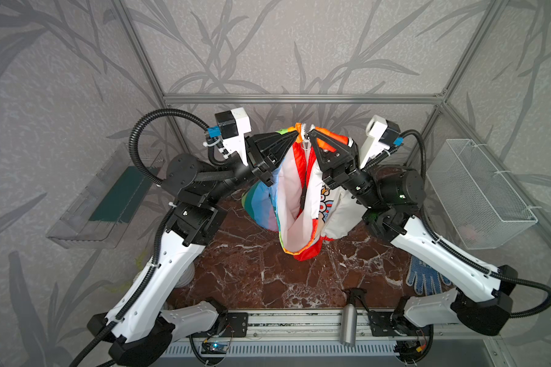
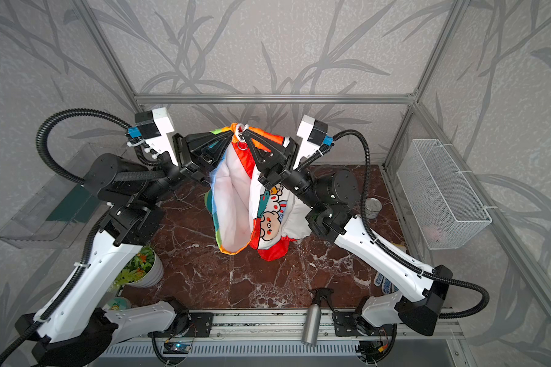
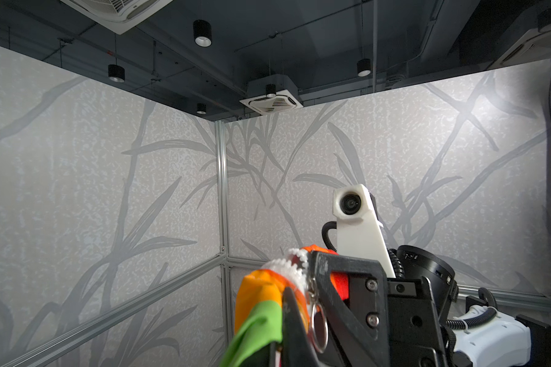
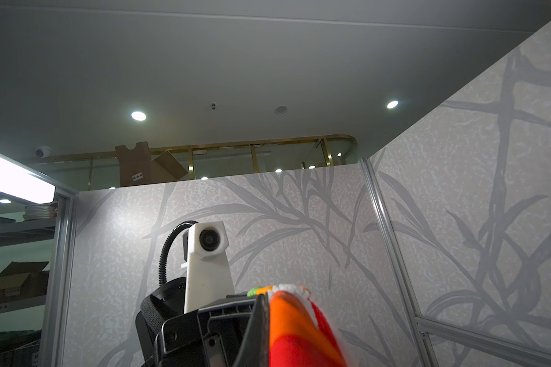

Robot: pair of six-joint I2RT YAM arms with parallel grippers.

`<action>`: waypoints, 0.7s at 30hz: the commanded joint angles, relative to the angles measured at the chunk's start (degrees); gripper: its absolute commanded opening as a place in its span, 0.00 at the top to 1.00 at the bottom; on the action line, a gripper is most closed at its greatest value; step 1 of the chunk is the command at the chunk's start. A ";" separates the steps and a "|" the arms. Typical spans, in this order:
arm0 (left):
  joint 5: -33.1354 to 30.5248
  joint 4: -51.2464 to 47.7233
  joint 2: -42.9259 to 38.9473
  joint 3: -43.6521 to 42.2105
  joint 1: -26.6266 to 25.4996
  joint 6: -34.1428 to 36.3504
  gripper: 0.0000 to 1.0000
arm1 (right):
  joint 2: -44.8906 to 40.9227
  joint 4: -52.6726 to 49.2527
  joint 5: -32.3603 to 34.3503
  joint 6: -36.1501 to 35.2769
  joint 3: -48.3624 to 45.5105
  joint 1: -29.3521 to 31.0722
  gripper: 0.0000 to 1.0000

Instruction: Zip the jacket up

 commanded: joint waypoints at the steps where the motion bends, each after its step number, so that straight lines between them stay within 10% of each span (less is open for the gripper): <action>1: 1.54 -0.37 -1.04 2.10 -0.25 1.72 1.00 | -1.38 1.09 -0.92 -0.32 2.95 0.36 1.00; 21: 0.81 -10.51 -1.28 4.17 -0.21 8.91 1.00 | 0.32 -2.50 3.24 4.82 6.09 0.02 1.00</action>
